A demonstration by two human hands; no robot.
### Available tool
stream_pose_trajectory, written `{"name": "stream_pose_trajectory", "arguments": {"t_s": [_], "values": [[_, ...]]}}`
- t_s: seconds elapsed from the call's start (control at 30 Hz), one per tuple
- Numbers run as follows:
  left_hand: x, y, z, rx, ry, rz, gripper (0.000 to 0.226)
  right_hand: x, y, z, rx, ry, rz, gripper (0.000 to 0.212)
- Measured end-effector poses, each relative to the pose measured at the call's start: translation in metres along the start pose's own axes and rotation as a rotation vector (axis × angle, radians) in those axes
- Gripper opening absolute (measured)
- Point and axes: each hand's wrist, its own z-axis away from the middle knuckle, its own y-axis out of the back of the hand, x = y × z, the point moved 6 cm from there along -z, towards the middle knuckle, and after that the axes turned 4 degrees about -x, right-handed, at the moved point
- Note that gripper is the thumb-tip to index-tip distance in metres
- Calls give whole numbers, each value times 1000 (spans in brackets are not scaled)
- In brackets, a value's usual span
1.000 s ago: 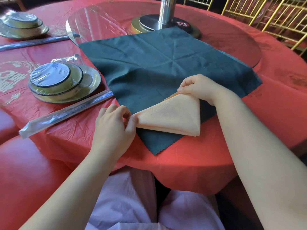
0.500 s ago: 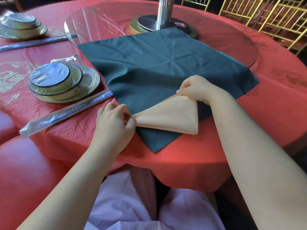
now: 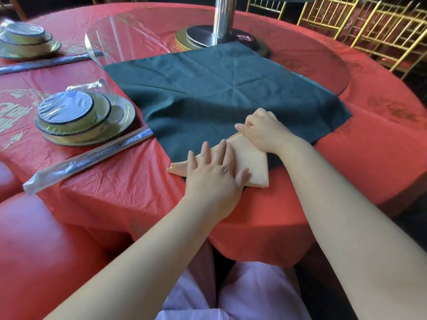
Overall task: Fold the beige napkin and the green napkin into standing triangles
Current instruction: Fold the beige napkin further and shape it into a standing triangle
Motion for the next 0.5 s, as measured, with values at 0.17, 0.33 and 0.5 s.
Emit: {"name": "stream_pose_trajectory", "arguments": {"t_s": [0.17,0.33,0.5], "values": [[-3,-2,1,36,33,-20,70,7,7,-1,142,-20,116,41],[-5,-5,1,17,55,-22,73,0,18,11,371,-10,57,45],[-2,-5,0,30,16,-29,68,-67,-16,68,13,457,-94,46]]}}
